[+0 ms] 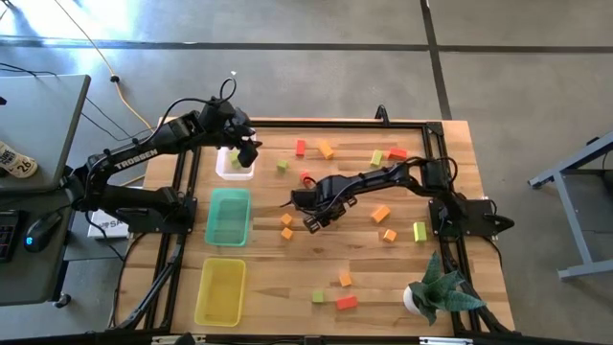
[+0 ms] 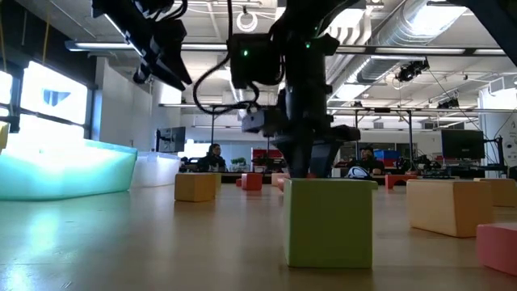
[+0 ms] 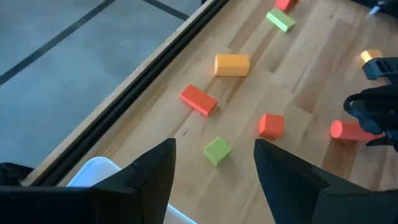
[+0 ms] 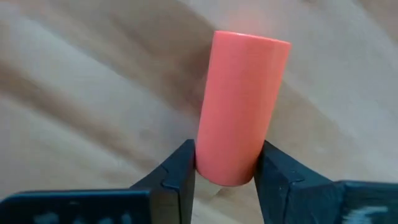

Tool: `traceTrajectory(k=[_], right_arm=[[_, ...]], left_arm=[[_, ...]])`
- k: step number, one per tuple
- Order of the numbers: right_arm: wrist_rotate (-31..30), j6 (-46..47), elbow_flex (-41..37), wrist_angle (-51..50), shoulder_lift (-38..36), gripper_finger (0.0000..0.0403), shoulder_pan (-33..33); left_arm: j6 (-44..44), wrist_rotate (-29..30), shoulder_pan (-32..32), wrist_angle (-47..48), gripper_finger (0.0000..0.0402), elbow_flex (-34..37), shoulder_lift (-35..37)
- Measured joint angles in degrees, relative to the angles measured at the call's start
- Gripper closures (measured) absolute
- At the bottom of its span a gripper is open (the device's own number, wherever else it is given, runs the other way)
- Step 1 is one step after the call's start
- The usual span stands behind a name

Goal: Sort & place blocks by color
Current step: Put the orange cylindrical block into the blue bin

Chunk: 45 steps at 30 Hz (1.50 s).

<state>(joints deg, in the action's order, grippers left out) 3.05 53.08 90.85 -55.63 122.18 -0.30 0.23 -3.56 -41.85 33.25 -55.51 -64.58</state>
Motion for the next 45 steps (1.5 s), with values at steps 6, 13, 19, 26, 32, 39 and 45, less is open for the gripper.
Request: traceTrajectory(k=[6, 13, 19, 26, 32, 39, 45], right_arm=[[-0.1, -5.6, 0.1, 6.7, -4.9, 0.0299, 0.0], [1.3, -14.2, 0.1, 20.4, -7.2, 0.0299, 0.0], [1.6, -21.5, 0.1, 29.8, -7.9, 0.0299, 0.0], [0.2, -30.3, 0.1, 35.2, -11.1, 0.0299, 0.3], [-1.9, -34.7, 0.2, 35.5, -14.7, 0.0299, 0.3], [-6.0, -38.6, 0.2, 36.8, -18.7, 0.0299, 0.5], [-7.1, -39.9, 0.2, 37.4, -20.7, 0.0299, 1.5]], left_arm=[[1.9, -7.0, 0.0, 0.0, 0.0196, 0.0, 0.0], [5.9, -15.5, 1.0, -0.1, 0.0195, 0.0, 0.0], [6.6, -21.6, 3.0, -0.4, 0.0195, 0.0, 0.0], [7.9, -26.3, 3.2, -3.2, 0.0195, 0.0, 0.0], [7.9, -28.4, 1.6, -5.4, 0.0195, 0.0, 0.0], [6.5, -34.2, 1.4, -6.9, 0.0195, 0.0, 0.0], [3.5, -40.8, 1.5, -11.0, 0.0195, 0.0, 0.0]])
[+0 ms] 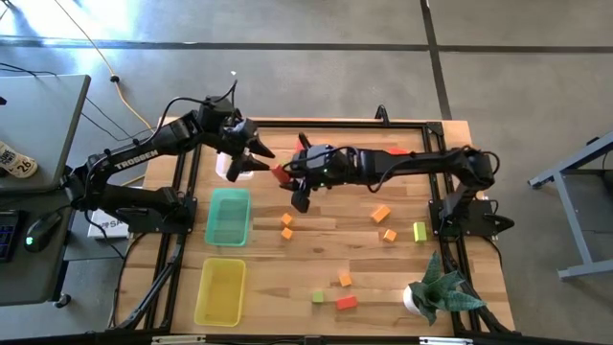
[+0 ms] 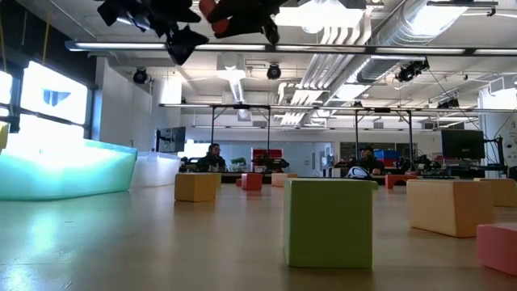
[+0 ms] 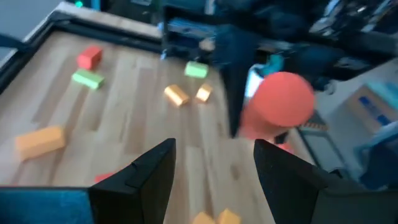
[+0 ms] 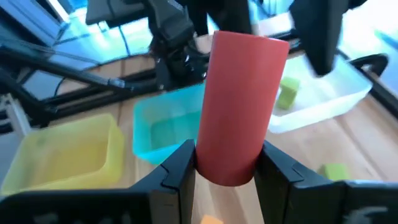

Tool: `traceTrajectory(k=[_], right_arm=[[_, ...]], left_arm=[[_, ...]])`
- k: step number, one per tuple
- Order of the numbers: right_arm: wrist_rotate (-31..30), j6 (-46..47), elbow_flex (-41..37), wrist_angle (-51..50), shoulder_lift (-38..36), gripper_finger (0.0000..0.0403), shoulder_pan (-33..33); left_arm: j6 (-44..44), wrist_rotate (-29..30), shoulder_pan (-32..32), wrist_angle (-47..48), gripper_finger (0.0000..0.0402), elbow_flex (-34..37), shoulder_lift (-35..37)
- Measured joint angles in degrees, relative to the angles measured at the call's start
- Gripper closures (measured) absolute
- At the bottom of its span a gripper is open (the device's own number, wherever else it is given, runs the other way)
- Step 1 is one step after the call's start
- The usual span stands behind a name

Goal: Sort & place blocks by color
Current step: Put the orange cylindrical block into the blue bin

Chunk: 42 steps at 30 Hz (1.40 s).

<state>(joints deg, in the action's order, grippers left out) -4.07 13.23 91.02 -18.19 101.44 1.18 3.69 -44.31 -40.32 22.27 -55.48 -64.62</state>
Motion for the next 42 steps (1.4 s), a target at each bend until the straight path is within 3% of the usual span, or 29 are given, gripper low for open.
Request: traceTrajectory(k=[13, 17, 22, 26, 32, 34, 42], right_arm=[[-1.4, -0.6, 0.0, 6.2, -0.6, 0.0299, 1.4], [-1.9, -0.9, 0.0, 8.4, -0.6, 0.0299, 1.5], [-2.6, -1.7, 0.0, 10.5, -0.6, 0.0299, 1.5], [-3.5, -1.7, 0.0, 10.7, -0.6, 0.0299, 1.5], [-3.4, -1.4, 0.0, 10.5, -0.6, 0.0299, 1.5], [-3.4, -1.4, 0.0, 10.4, -0.6, 0.0299, 1.6], [-3.2, -1.3, 0.0, 7.4, -0.6, 0.0214, 1.9]], left_arm=[[-9.9, -3.4, 2.3, -11.7, 0.0195, 0.0, 0.0], [-15.1, -2.6, 2.9, -17.0, 0.0195, 0.0, 0.0], [-17.0, 2.4, 3.3, -19.5, 0.0197, 0.0, 0.0], [-17.0, 2.8, 3.3, -19.5, 0.0224, 0.0, 0.0], [-15.6, 2.6, 3.3, -19.7, 0.0299, 0.0, 0.0], [-15.0, 2.6, 3.3, -19.6, 0.03, 0.0, 0.0], [-12.9, 3.4, 3.2, -16.6, 0.03, 0.0, 0.0]])
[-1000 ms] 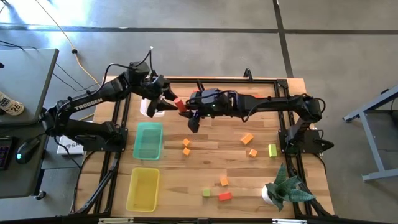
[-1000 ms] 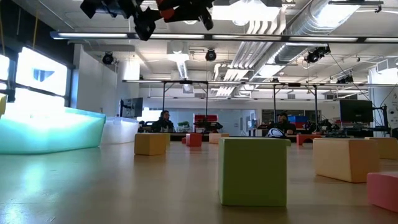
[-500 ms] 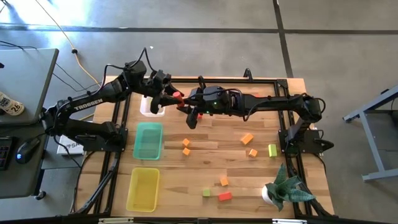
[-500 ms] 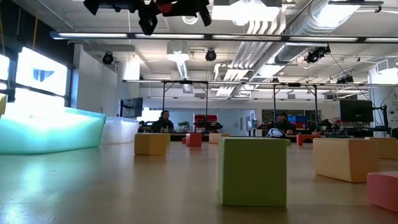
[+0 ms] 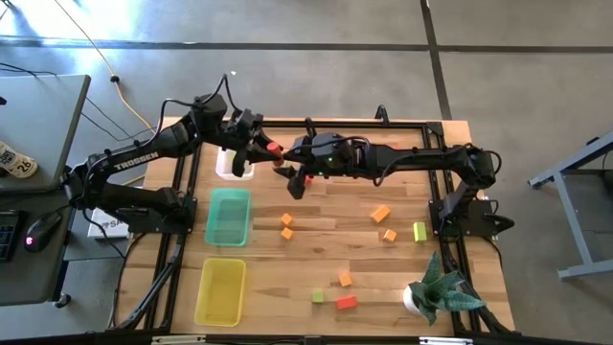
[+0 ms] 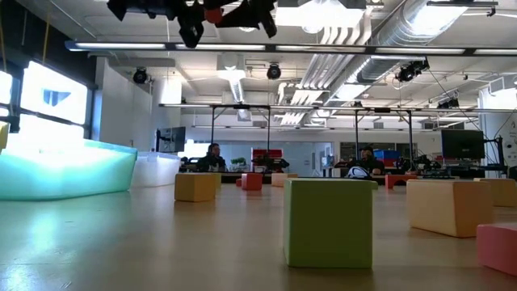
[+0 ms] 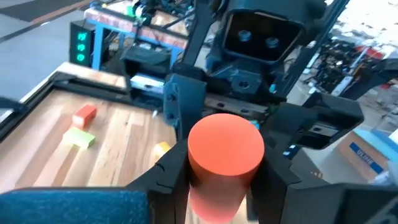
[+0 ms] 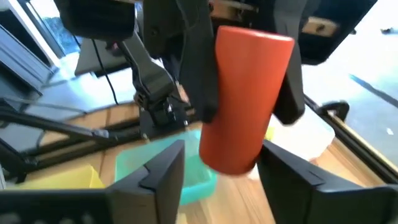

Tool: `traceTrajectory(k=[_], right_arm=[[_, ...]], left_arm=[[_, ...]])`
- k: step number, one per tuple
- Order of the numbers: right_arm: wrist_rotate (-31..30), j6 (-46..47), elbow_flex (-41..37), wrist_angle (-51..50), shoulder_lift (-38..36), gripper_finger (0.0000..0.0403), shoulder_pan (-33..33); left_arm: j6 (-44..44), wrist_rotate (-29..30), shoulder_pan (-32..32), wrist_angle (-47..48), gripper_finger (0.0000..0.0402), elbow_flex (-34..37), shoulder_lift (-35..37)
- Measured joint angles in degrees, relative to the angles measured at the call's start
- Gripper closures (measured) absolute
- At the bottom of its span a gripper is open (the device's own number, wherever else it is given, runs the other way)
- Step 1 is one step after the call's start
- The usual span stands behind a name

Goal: Sort & place blocks by color
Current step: Put the orange cylindrical block into the blue bin

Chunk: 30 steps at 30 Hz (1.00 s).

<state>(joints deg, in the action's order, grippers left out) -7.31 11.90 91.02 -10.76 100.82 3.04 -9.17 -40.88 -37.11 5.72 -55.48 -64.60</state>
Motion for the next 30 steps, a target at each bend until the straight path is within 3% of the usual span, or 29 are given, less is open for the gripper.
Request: traceTrajectory(k=[10, 19, 30], right_arm=[[0.0, 0.0, 0.0, -7.3, 0.0, 0.0196, 3.3], [0.0, 0.0, 0.0, -12.0, 0.0, 0.0194, 10.2], [1.6, -0.3, 0.1, -15.0, 3.2, 0.0194, 20.2]], left_arm=[[7.1, 5.7, 0.1, 15.8, 0.03, 0.0, 0.0], [11.8, 18.5, 3.6, 33.8, 0.03, 0.0, 0.0], [9.0, 31.0, 10.9, 50.4, 0.0293, 0.0, 0.0]])
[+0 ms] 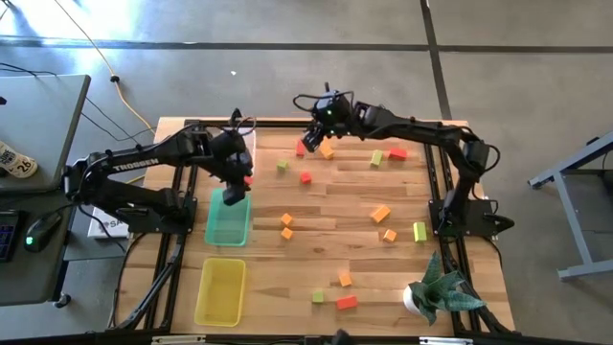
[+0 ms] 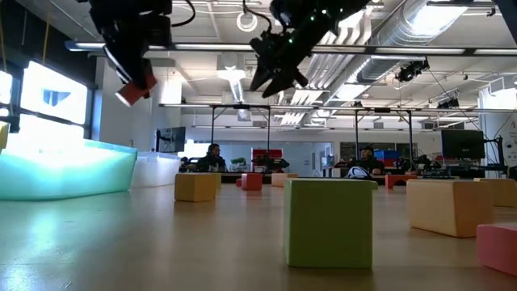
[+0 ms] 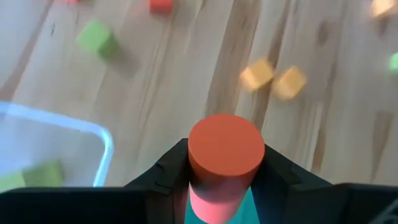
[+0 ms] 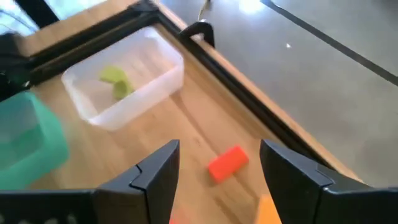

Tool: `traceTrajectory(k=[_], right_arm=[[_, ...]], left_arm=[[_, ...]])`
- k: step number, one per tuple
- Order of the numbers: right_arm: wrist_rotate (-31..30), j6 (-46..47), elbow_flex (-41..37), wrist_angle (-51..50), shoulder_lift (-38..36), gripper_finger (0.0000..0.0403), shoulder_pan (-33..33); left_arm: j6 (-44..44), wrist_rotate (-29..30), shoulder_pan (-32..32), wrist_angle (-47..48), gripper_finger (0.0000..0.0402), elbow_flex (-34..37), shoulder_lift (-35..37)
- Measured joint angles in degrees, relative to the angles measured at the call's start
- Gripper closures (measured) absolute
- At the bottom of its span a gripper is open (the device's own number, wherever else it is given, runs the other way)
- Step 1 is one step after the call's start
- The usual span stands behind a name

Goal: Sort & place blocks by color
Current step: Put the orange cylindrical block into the blue bin

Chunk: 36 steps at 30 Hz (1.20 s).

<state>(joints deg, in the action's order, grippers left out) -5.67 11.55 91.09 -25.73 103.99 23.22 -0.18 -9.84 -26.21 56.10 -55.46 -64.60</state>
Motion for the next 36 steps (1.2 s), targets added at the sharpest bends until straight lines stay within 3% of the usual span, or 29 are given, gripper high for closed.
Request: traceTrajectory(k=[11, 27, 36], right_arm=[[3.1, 0.3, 0.0, -0.2, 7.0, 0.0194, 4.5], [2.7, 5.6, 0.0, -9.4, 13.8, 0.0194, 6.1], [1.7, 6.4, -0.1, -12.0, 16.3, 0.0194, 6.1]], left_arm=[[-7.5, 3.7, 6.4, 11.3, 0.0292, 0.2, 0.0], [-19.0, 4.1, 13.3, 10.5, 0.029, 9.8, 0.0], [-20.5, 2.1, 15.1, 9.6, 0.0289, 12.4, 0.0]])
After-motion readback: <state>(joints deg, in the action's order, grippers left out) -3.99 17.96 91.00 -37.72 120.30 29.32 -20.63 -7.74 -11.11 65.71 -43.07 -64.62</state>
